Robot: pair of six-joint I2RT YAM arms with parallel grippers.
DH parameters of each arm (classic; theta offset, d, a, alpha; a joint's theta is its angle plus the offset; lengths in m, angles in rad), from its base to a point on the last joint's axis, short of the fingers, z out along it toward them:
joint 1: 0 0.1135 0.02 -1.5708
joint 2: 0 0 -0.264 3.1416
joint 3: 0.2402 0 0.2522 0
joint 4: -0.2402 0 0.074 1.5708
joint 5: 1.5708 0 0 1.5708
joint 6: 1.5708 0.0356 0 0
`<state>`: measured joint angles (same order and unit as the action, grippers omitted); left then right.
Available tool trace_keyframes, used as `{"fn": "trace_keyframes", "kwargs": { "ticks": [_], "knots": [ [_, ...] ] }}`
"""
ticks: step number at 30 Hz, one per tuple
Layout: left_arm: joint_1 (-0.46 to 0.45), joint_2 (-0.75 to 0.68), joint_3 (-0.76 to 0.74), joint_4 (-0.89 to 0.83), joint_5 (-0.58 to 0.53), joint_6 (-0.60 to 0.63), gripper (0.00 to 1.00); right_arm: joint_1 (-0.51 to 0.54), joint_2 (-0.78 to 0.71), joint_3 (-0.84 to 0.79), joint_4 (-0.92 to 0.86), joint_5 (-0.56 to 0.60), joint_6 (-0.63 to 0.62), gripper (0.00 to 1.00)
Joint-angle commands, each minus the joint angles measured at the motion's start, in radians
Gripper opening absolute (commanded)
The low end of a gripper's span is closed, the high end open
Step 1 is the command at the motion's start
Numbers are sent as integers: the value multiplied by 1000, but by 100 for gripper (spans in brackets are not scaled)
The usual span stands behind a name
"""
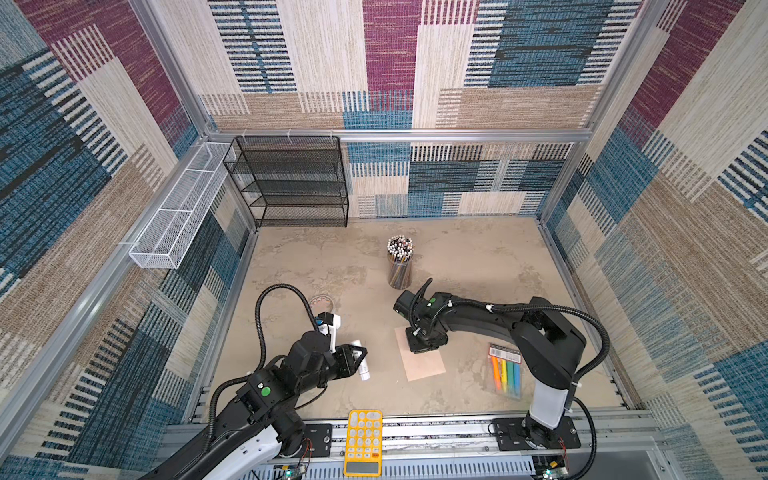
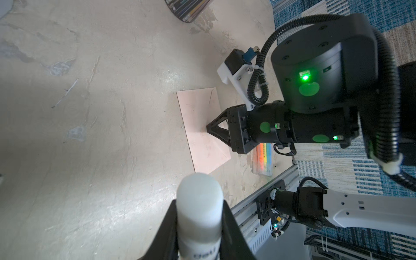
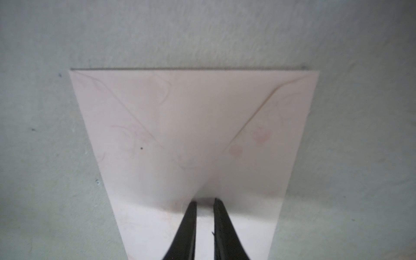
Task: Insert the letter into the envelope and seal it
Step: 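Press the folded flap down with the right gripper while the left arm withdraws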
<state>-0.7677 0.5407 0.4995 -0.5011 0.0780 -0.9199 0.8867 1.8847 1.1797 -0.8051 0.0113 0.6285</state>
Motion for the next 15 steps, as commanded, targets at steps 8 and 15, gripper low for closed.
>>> {"fn": "trace_keyframes", "kwargs": {
  "ticks": [8, 15],
  "knots": [
    [2, -4, 4, -27, -27, 20, 8, 9, 113, -22, 62, -83, 12, 28],
    [2, 0, 3, -28, -26, 18, 9, 8, 69, 3, 44, -126, -30, 41]
  ]
}}
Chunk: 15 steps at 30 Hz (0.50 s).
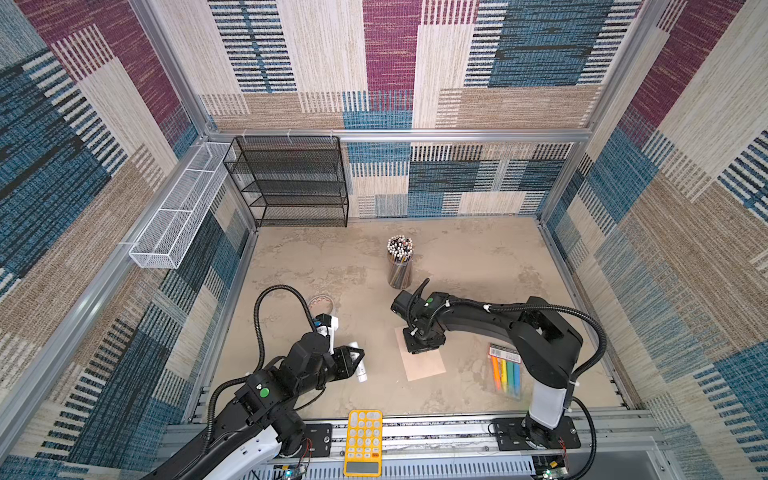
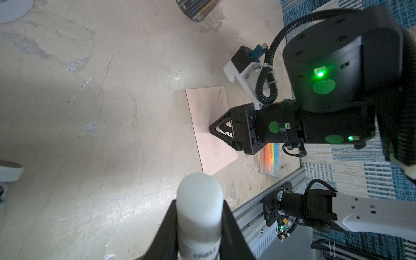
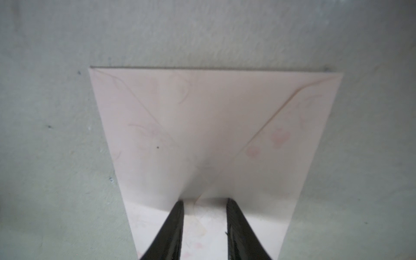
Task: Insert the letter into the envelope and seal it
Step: 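Press the folded flap down with the right gripper while the left arm withdraws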
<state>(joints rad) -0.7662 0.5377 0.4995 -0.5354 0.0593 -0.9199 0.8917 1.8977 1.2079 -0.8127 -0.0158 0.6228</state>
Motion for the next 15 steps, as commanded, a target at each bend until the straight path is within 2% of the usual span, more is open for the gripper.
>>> {"fn": "trace_keyframes", "kwargs": {
  "ticks": [1, 6, 15],
  "knots": [
    [1, 4, 1, 8, -7, 19, 9, 2, 50, -20, 46, -102, -30, 43],
    [1, 6, -1, 9, -6, 15, 8, 1, 7, -1, 28, -106, -39, 49],
    [1, 26, -3, 29, 10, 15, 9, -3, -73, 90, -78, -25, -44, 56]
  ]
}}
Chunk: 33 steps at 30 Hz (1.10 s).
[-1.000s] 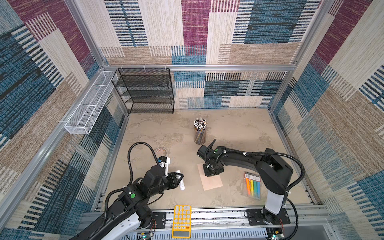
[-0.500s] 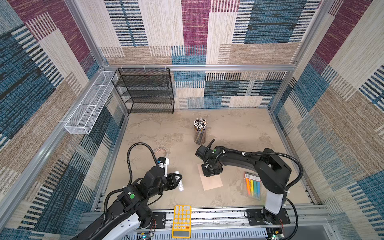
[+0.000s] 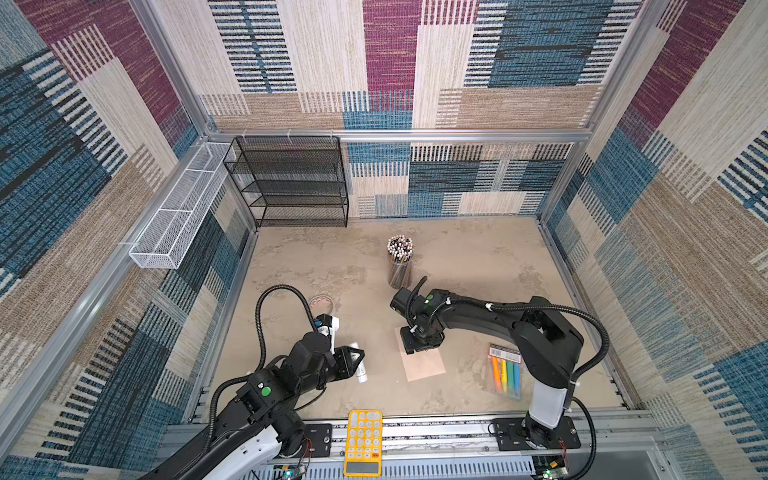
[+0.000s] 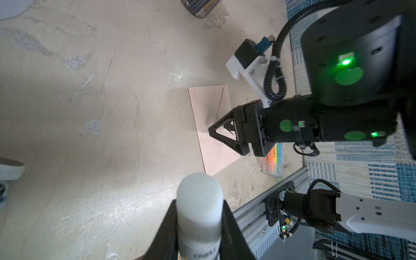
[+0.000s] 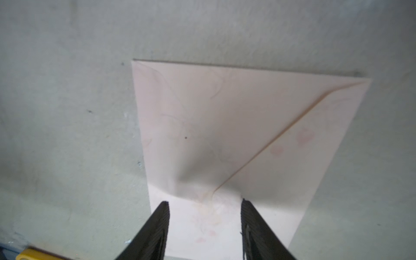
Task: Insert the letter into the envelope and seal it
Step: 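Press the folded flap down with the right gripper while the left arm withdraws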
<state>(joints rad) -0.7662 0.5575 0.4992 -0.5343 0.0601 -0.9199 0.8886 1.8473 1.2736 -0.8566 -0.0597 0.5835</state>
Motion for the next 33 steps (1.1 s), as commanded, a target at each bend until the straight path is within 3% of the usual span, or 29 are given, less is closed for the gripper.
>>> {"fn": "trace_keyframes", "kwargs": {
  "ticks": [1, 6, 10, 14, 33],
  "knots": [
    [1, 8, -2, 29, 10, 14, 8, 1, -29, 32, -46, 26, -5, 57],
    [2, 15, -2, 34, 12, 15, 8, -1, -54, 49, -87, 61, -2, 54],
    [1, 15, -2, 37, 15, 15, 8, -2, -57, 39, -94, 74, -1, 35],
    [1, 18, -7, 44, 22, 14, 8, -5, -38, 17, -74, 64, -4, 21],
    [1, 48, -25, 102, 60, 6, 8, -36, 61, -78, 37, 15, -23, 11]
  ]
}}
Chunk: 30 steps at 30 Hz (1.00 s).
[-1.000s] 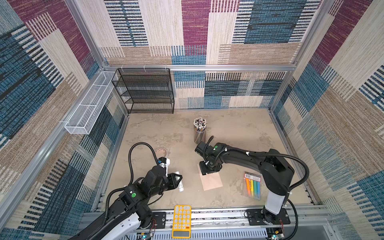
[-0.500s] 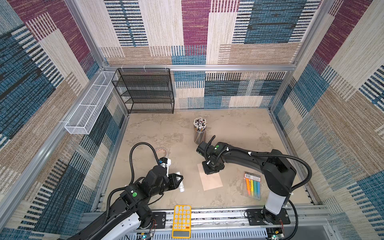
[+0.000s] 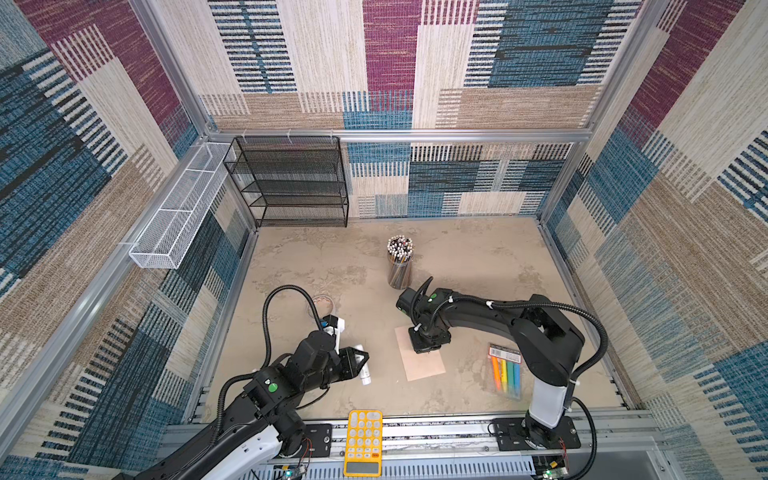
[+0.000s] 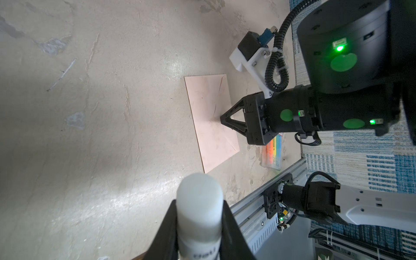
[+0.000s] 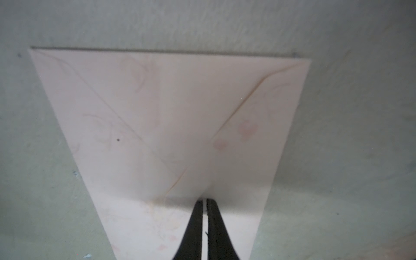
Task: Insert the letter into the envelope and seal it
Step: 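Press the folded flap down with the right gripper while the left arm withdraws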
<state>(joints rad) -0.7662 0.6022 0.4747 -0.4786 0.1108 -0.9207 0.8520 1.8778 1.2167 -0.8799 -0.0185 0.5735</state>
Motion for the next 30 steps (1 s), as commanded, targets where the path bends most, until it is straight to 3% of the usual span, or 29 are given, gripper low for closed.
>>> {"fn": "trace_keyframes", "kwargs": {
  "ticks": [1, 30],
  "knots": [
    [1, 4, 0, 46, 9, 8, 8, 1, 36, -24, 66, -32, -14, 10],
    [1, -1, -5, 43, 1, 9, 8, -1, 90, -34, 138, -121, -17, 24]
  ]
}}
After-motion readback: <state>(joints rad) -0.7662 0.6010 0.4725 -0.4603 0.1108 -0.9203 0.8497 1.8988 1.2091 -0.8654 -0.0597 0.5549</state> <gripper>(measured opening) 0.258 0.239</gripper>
